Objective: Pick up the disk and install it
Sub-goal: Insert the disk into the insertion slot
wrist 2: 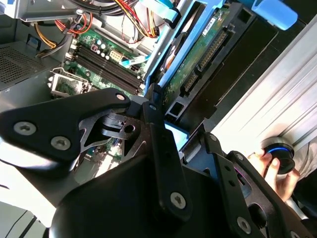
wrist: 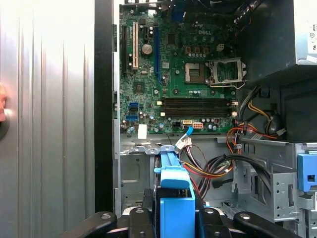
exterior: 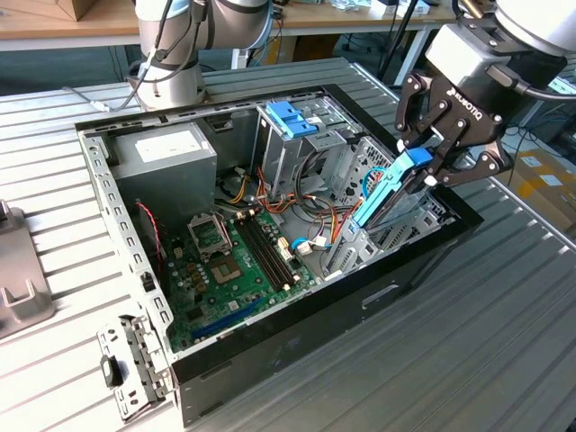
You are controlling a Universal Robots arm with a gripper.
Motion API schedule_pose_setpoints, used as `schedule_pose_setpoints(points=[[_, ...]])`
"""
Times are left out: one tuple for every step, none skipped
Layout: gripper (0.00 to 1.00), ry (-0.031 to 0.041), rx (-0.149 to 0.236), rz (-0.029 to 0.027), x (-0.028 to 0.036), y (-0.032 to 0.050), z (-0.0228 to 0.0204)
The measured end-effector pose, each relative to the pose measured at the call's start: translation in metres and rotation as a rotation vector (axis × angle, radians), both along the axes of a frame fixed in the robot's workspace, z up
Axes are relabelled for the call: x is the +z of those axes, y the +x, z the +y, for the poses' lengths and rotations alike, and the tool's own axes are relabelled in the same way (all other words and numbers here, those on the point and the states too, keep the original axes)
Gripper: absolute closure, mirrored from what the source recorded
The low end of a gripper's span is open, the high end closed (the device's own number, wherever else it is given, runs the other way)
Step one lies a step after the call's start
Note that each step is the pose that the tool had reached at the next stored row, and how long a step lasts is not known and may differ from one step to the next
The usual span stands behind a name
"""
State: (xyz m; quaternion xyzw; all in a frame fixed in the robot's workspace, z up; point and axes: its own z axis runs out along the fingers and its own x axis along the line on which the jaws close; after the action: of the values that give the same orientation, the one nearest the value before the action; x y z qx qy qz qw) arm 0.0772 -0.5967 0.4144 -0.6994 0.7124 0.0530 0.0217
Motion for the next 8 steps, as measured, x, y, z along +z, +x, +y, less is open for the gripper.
schedule_pose_setpoints(points=[[0.63,0.0001,0.000,0.0000,-0.0005,0.0000,0.0000],[0.63,0.0000,0.000,0.0000,-0.0010,0.0000,0.0000],[0.63,0.0001,0.000,0.0000,-0.0014,0.0000,0.0000],[0.63,0.0000,0.000,0.0000,-0.0017,0.0000,0.0000],[0.63,0.0000,0.000,0.0000,-0.0022,0.0000,0.0000],[0.63,0.0000,0.000,0.0000,-0.0025,0.0000,0.0000],[0.63,-0.0001,0.000,0.0000,-0.0025,0.0000,0.0000],[0.63,0.0000,0.000,0.0000,-0.0026,0.0000,0.0000]])
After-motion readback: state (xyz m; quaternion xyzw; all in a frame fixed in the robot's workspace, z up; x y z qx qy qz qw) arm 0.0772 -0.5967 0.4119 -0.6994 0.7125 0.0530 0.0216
